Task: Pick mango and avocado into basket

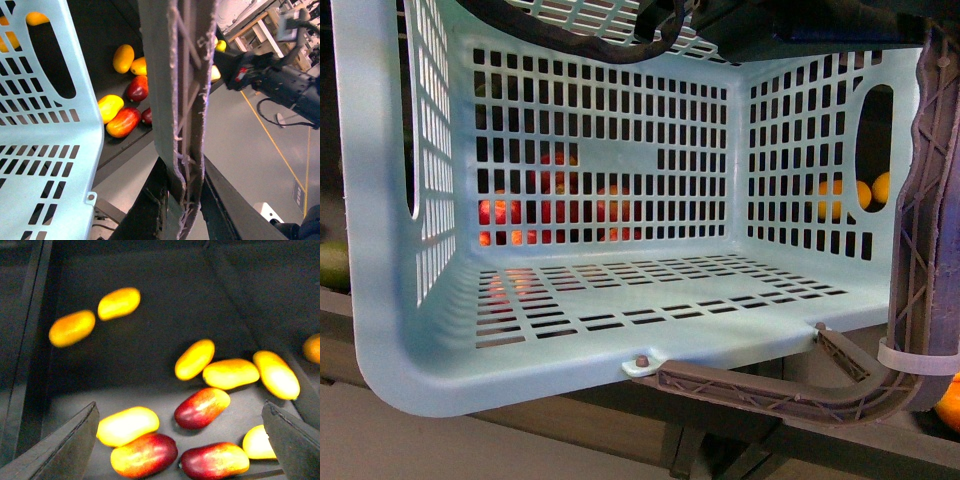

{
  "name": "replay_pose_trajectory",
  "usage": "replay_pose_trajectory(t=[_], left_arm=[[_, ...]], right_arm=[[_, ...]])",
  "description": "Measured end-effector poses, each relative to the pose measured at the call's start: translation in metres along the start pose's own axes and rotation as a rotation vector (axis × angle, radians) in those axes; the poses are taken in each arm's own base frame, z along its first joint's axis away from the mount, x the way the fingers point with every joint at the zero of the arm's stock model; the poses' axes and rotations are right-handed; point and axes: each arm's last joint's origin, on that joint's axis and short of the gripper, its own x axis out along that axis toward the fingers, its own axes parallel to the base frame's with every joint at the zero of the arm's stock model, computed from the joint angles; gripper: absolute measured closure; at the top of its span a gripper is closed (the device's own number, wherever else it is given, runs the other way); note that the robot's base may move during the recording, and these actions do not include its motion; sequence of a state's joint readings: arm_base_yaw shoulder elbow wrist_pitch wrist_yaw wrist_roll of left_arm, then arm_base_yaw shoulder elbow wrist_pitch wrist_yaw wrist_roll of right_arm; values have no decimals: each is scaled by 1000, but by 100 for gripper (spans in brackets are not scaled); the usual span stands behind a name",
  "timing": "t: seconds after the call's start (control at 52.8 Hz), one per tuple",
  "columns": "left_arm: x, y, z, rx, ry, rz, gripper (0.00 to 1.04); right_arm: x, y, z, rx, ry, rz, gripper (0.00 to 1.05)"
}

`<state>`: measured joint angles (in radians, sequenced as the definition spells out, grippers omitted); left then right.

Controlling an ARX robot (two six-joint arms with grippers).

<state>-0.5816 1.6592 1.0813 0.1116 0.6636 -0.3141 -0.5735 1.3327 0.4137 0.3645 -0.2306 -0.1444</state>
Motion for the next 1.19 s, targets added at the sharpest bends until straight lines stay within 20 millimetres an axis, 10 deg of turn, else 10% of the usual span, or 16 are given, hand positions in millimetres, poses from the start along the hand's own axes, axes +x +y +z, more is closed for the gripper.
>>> replay_pose_trajectory(t=[0.36, 1.194], left_arm=[[0, 0, 0, 1, 0, 0, 91], [0, 0, 0, 0, 0, 0, 91]], right_arm=[[78, -13, -77, -282, 194, 294, 8], [215, 13, -137, -553, 165, 503, 8]])
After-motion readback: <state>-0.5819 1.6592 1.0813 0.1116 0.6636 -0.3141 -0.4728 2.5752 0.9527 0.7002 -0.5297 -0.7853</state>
